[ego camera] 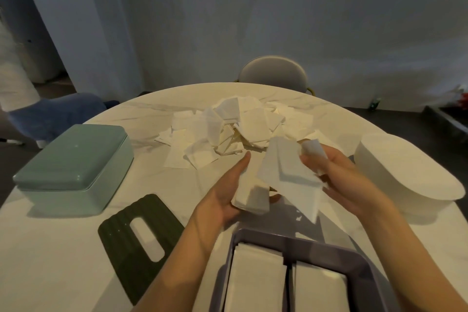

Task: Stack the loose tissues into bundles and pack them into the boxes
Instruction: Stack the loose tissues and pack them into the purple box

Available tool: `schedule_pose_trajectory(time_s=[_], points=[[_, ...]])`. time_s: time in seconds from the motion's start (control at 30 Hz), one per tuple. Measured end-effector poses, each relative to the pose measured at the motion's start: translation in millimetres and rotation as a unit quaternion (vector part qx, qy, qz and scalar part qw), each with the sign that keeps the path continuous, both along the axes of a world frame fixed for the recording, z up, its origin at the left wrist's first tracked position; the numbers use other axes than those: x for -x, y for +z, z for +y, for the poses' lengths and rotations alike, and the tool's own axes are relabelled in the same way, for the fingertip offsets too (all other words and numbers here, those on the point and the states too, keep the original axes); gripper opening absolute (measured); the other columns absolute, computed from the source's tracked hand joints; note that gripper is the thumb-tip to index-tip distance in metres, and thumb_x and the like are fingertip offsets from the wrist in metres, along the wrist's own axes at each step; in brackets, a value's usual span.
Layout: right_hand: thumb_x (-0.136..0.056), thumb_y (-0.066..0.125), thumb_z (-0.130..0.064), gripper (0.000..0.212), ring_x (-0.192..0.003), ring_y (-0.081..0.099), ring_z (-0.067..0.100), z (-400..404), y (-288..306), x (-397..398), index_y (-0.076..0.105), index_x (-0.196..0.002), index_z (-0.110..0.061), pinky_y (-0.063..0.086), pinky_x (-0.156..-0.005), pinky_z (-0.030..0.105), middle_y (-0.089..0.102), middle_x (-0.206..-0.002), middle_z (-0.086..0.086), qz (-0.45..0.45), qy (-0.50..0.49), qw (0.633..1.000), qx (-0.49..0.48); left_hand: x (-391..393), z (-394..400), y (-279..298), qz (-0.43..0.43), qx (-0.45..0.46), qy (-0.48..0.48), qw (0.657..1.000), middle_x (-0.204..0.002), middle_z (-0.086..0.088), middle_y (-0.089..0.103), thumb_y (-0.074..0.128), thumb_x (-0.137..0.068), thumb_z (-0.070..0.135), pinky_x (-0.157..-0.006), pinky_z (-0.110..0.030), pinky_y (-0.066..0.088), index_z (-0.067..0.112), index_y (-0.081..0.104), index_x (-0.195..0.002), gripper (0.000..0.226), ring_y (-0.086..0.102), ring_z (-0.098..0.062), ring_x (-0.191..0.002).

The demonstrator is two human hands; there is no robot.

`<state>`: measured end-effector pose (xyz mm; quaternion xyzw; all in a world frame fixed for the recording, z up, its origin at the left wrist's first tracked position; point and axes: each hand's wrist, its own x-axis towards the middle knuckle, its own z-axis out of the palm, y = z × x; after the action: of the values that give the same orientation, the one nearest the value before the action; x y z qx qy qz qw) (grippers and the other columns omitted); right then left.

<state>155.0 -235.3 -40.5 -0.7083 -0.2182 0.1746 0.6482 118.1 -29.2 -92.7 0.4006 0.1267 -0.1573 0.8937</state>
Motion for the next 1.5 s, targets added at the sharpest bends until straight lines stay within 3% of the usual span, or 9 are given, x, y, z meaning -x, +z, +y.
schedule_pose_trajectory(time_s=[0.13,0.27,0.47,0.73,0.9,1.0,1.2,1.3,1.5], points=[[-0.099,0.062,-0.029,0.013,-0.097,0.062,0.006,15,-12,-2,0.068,-0.109,-0.035,0.043,-0.091,0.030,0.069,-0.107,-0.015,-0.028,-0.093,0.992,0.079,1,-17,-3,-0.067,0.072,0.040,0.994,-0.117,-0.017,0.073,0.051,-0.098,0.039,-0.075,-0.037,0.063,0.008,0.071,-0.123,0.045,0.072,-0.031,-0.102],[-0.095,0.068,-0.035,0.012,-0.092,0.055,0.005,22,-21,-4,0.061,-0.092,-0.044,0.037,-0.092,0.036,0.059,-0.099,-0.025,-0.054,-0.132,0.976,0.163,0,-17,-5,-0.062,0.070,0.058,0.994,-0.130,-0.018,0.069,0.032,-0.101,0.068,-0.089,-0.043,0.060,0.013,0.066,-0.134,0.073,0.070,-0.032,-0.111],[-0.087,0.077,-0.040,0.022,-0.092,0.057,0.007,24,-24,-3,0.063,-0.103,-0.036,0.042,-0.084,0.033,0.060,-0.097,-0.022,-0.087,-0.165,0.962,0.199,1,-18,-5,-0.037,0.024,0.061,0.997,-0.130,-0.017,0.069,0.043,-0.107,0.045,-0.099,-0.047,0.052,0.010,0.061,-0.136,0.049,0.068,-0.032,-0.116],[-0.082,0.079,-0.046,0.045,-0.093,0.061,0.013,13,-22,-9,0.062,-0.121,-0.032,0.048,-0.077,0.033,0.067,-0.109,-0.005,-0.031,-0.230,0.964,0.128,-10,-6,-15,-0.022,0.064,0.125,0.990,-0.120,-0.016,0.074,0.045,-0.107,0.044,-0.078,-0.044,0.060,0.013,0.068,-0.127,0.043,0.072,-0.033,-0.098],[-0.086,0.077,-0.042,0.052,-0.114,0.068,0.022,6,-15,-10,0.063,-0.132,-0.022,0.047,-0.108,0.045,0.073,-0.120,-0.002,0.082,-0.159,0.984,-0.019,-9,-6,-15,-0.029,0.101,0.133,0.985,-0.096,-0.017,0.072,0.050,-0.106,0.028,-0.087,-0.045,0.053,0.004,0.069,-0.109,0.031,0.067,-0.031,-0.088],[-0.085,0.081,-0.037,0.059,-0.118,0.067,0.024,14,-16,-5,0.061,-0.137,-0.017,0.045,-0.111,0.047,0.072,-0.124,0.004,0.104,-0.105,0.987,-0.069,-7,-13,-10,-0.035,0.099,0.097,0.990,-0.109,-0.019,0.070,0.048,-0.105,0.037,-0.080,-0.043,0.058,0.005,0.068,-0.118,0.040,0.067,-0.033,-0.094],[-0.078,0.080,-0.053,0.069,-0.105,0.062,0.015,37,-34,3,0.059,-0.136,-0.023,0.053,-0.079,0.028,0.064,-0.127,-0.005,-0.052,-0.214,0.955,0.200,-6,-24,-16,-0.079,0.131,0.066,0.986,-0.124,-0.019,0.071,0.032,-0.106,0.055,-0.088,-0.046,0.060,0.009,0.078,-0.117,0.066,0.071,-0.034,-0.109],[-0.083,0.079,-0.045,0.056,-0.095,0.053,0.009,37,-30,7,0.058,-0.132,-0.025,0.041,-0.071,0.025,0.057,-0.117,-0.012,-0.096,-0.207,0.948,0.222,-5,-21,-18,-0.084,0.089,0.057,0.991,-0.138,-0.021,0.063,0.033,-0.098,0.073,-0.107,-0.053,0.048,0.011,0.066,-0.137,0.080,0.065,-0.036,-0.123],[-0.094,0.066,-0.045,0.028,-0.084,0.057,0.005,22,-32,-7,0.068,-0.112,-0.024,0.044,-0.067,0.023,0.067,-0.105,-0.007,-0.154,-0.204,0.939,0.229,-7,-17,-22,-0.037,0.052,0.089,0.994,-0.133,-0.021,0.067,0.050,-0.106,0.023,-0.097,-0.048,0.056,0.002,0.059,-0.140,0.042,0.065,-0.038,-0.122]])
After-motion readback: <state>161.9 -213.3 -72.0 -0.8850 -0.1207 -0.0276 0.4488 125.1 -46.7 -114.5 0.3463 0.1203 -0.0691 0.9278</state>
